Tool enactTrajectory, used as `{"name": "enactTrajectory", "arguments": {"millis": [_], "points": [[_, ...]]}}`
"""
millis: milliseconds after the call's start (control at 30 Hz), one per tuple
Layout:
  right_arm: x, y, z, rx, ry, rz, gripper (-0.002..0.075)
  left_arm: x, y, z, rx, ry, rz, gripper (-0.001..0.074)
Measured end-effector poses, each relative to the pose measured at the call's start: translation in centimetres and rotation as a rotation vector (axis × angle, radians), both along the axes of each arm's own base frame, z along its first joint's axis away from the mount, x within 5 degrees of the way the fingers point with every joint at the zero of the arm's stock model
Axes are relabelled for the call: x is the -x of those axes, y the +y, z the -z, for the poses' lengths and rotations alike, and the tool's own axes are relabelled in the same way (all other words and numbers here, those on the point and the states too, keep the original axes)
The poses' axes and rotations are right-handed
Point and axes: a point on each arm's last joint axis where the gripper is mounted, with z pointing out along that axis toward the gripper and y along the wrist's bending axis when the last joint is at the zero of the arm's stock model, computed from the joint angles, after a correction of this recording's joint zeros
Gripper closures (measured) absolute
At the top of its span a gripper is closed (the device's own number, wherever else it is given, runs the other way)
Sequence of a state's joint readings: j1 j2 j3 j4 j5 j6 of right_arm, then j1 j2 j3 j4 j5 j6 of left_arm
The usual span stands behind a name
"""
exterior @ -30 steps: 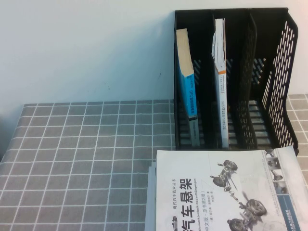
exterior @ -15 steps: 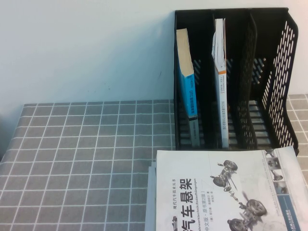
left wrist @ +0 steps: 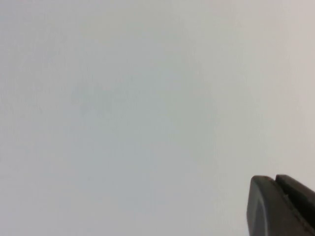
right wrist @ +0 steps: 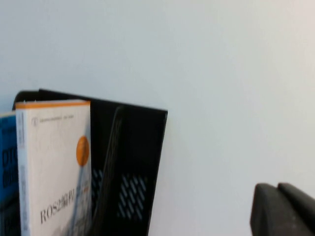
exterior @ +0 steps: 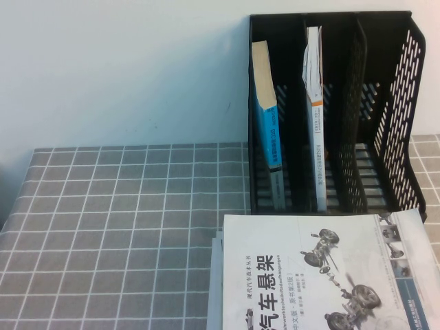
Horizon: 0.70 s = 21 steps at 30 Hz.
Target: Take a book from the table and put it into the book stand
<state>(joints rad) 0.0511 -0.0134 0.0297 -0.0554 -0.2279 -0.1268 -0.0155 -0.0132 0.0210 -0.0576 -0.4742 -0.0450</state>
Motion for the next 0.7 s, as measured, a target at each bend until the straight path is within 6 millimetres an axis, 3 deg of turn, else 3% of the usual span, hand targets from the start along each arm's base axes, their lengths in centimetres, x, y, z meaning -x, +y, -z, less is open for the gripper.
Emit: {"name": "enactTrajectory", "arguments": {"millis": [233,333,533,633,700], "points": [[0.2,0.0,-0.7,0.034,-0.085,0.007,0.0729,0.5,0.2,-0.7,0.043,-0.1,0.0,0.0738],[0.2,0.0,-0.7,0.018,-0.073,0.007,0.0729,0.4,0.1,-1.8,0.019,0.013,0.003,0.0738],[0.7,-0.1,-2.9,0.006,0.108,0.007,0.0729,0.9,-0.2,-7.3,-0.027,0.245,0.018,0.0738],[1.1,-0.1,-4.6,0.006,0.242,0.004,0.0729,-0.4,-0.4,-9.2,0.042,0.423,0.062,0.0738],[1.3,-0.1,-5.7,0.002,0.37,0.0,0.0729,-1.8,-0.7,-9.5,0.122,0.583,0.111,0.0738]]}}
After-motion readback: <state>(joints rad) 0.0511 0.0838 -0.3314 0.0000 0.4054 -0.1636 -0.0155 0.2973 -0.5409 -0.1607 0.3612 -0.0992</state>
